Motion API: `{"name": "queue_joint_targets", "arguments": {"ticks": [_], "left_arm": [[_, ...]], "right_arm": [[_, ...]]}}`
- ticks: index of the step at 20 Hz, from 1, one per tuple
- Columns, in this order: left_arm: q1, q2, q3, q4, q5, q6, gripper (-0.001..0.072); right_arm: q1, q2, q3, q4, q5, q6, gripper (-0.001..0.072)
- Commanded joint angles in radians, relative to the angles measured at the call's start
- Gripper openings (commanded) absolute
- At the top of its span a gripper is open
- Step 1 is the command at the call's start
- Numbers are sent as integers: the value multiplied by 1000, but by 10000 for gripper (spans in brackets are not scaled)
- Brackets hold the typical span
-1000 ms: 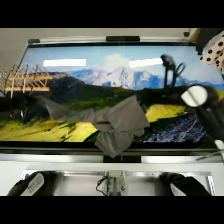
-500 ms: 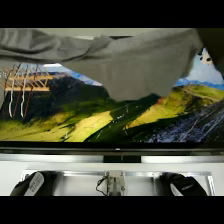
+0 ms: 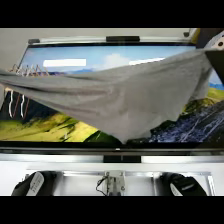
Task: Fold the shirts.
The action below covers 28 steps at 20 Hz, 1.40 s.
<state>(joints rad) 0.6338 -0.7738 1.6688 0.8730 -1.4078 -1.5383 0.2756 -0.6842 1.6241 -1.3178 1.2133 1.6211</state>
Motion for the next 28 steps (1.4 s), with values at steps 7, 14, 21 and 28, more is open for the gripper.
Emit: {"name": "queue_joint_targets", "arguments": {"ticks": [7, 14, 21, 28], "left_arm": [[2, 155, 107, 23, 280, -76, 28], [2, 343, 120, 373, 184, -91, 28], [2, 325, 99, 419, -72, -48, 28], [1, 310, -511, 291, -97, 5, 27]], "right_arm": [[0, 115, 2, -2, -285, -18, 59], [0, 156, 50, -69, -350, -17, 58], [0, 131, 65, -247, -105, 8, 58], [0, -126, -143, -471, 126, 73, 59]]}}
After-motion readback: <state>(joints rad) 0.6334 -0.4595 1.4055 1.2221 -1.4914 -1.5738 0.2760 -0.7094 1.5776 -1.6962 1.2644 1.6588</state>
